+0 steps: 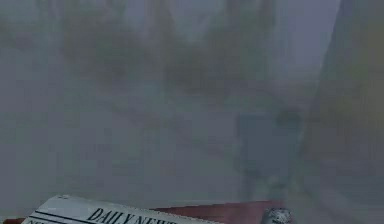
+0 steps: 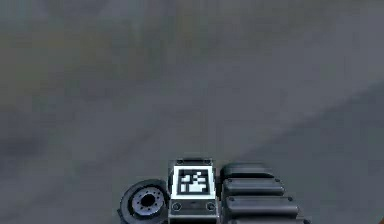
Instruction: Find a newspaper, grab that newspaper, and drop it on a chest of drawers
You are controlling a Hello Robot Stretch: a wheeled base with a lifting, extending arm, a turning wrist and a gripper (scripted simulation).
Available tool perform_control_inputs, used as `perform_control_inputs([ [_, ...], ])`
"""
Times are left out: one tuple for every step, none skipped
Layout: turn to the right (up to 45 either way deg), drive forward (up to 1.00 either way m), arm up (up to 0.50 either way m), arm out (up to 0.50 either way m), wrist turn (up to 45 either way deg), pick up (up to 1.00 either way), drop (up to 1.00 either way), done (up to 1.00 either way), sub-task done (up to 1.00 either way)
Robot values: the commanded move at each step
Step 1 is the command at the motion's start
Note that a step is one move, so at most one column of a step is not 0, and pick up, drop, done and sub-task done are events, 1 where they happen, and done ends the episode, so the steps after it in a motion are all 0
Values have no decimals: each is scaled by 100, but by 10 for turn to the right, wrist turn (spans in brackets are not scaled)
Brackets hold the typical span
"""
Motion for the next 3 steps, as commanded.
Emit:
perform_control_inputs([
  [-270,0,0,0,0,0,0,0,0],
  [0,0,0,0,390,0,0,0,0],
  [0,0,-8,0,0,0,0,0,0],
])
